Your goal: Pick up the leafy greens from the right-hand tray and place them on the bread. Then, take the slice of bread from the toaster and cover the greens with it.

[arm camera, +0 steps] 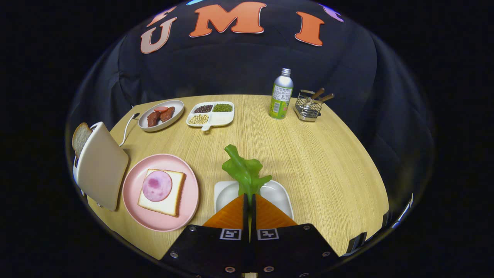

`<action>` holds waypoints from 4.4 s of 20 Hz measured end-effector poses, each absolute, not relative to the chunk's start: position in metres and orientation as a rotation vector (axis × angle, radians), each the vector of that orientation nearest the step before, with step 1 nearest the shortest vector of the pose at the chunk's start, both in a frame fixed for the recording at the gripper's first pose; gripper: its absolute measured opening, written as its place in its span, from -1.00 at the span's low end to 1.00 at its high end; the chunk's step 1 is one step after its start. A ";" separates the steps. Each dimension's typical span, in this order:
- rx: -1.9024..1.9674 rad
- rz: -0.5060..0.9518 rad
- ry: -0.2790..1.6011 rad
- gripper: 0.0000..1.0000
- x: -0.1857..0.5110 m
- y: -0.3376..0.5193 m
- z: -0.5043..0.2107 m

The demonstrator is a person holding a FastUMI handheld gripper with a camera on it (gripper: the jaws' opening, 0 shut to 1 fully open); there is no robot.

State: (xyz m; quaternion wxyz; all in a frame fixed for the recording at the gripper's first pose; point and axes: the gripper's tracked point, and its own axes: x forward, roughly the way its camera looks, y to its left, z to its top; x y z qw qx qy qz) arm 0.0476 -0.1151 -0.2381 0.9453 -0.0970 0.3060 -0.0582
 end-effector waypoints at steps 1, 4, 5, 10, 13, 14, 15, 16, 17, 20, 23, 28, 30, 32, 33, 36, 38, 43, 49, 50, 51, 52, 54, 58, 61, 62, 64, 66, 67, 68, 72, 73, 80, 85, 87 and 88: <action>-0.200 -0.114 0.619 -0.98 0.047 -0.110 -0.234; -0.202 -0.087 0.599 -0.98 0.046 -0.090 -0.226; -0.205 -0.079 0.595 -0.98 0.046 -0.083 -0.224; -0.228 -0.042 0.592 -0.98 0.047 -0.050 -0.227; -0.236 -0.013 0.600 -0.98 0.049 -0.028 -0.233; -0.241 -0.003 0.603 -0.98 0.048 -0.021 -0.235; -0.244 0.007 0.607 -0.98 0.050 -0.012 -0.237; -0.247 0.017 0.612 -0.98 0.051 -0.004 -0.240; -0.249 0.027 0.619 -0.98 0.052 0.004 -0.243; -0.253 0.050 0.638 -0.98 0.054 0.025 -0.255; -0.255 0.066 0.657 -0.98 0.055 0.042 -0.264; -0.275 0.059 0.681 -0.98 0.056 0.053 -0.277; -0.286 0.042 0.681 -0.96 0.058 0.052 -0.281; -0.289 0.026 0.693 -0.95 0.058 0.050 -0.286; -0.289 0.022 0.706 -0.95 0.058 0.050 -0.289; -0.291 0.009 0.720 -0.86 0.056 0.051 -0.296; -0.304 0.007 0.714 -0.74 0.055 0.052 -0.298; -0.313 -0.013 0.716 -0.16 0.054 0.054 -0.301; -0.286 -0.053 0.686 0.59 0.053 0.053 -0.286; -0.281 -0.059 0.673 0.69 0.053 0.053 -0.280; -0.279 -0.071 0.655 0.78 0.053 0.053 -0.273; -0.277 -0.085 0.637 0.94 0.054 0.052 -0.265; -0.252 -0.093 0.606 0.97 0.055 0.059 -0.249; -0.247 -0.087 0.554 0.97 0.054 0.079 -0.216; -0.253 -0.059 0.506 0.97 0.053 0.107 -0.191; -0.252 -0.042 0.492 0.97 0.052 0.118 -0.184; -0.242 -0.004 0.468 0.97 0.051 0.143 -0.175; -0.234 0.037 0.440 0.97 0.049 0.169 -0.163; -0.234 0.059 0.431 0.97 0.048 0.182 -0.158; -0.235 0.081 0.425 0.97 0.046 0.195 -0.157; -0.244 0.143 0.404 0.97 0.040 0.239 -0.152; -0.245 0.157 0.399 0.97 0.039 0.249 -0.152; -0.274 0.190 0.436 0.97 0.035 0.282 -0.178; -0.307 0.174 0.484 0.57 0.038 0.290 -0.202; -0.310 0.173 0.510 0.22 0.038 0.292 -0.211; -0.311 0.171 0.521 -0.01 0.038 0.293 -0.214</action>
